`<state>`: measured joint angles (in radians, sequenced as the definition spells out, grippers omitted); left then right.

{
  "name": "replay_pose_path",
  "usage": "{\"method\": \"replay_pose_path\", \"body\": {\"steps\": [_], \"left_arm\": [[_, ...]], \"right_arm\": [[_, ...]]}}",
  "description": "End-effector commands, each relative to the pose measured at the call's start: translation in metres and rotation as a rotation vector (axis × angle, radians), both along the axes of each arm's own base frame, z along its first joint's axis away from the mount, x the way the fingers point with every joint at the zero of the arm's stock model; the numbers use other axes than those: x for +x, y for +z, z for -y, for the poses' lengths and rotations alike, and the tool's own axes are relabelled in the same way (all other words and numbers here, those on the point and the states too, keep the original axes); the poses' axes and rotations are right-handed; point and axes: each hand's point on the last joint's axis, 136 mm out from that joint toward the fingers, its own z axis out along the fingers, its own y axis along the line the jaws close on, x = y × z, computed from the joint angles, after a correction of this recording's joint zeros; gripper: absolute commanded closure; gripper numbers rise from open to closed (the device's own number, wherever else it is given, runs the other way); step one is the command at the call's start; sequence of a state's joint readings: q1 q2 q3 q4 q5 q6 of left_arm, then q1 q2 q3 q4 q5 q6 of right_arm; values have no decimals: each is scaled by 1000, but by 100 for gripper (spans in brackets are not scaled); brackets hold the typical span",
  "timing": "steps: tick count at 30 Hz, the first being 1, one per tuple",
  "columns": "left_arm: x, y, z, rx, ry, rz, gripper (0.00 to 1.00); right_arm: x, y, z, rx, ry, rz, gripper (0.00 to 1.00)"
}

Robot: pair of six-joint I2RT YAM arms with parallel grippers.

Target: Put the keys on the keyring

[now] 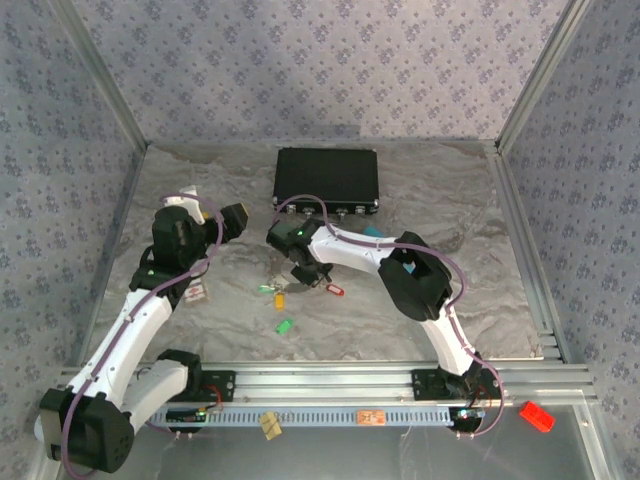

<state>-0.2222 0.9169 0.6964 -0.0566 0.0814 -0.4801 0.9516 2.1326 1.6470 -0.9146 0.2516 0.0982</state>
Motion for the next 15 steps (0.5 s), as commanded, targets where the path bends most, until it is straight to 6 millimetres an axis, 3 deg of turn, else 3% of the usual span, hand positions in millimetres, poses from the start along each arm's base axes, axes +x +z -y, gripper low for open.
{"method": "replay_pose_path", "body": {"steps": [1, 15], "left_arm": [[-1, 0, -4, 9, 14, 8, 0], [-1, 1, -4, 6, 15, 9, 0]], "right_arm": [[2, -1, 5, -39, -21, 0, 79], [3, -2, 11, -79, -18, 11, 84]]}}
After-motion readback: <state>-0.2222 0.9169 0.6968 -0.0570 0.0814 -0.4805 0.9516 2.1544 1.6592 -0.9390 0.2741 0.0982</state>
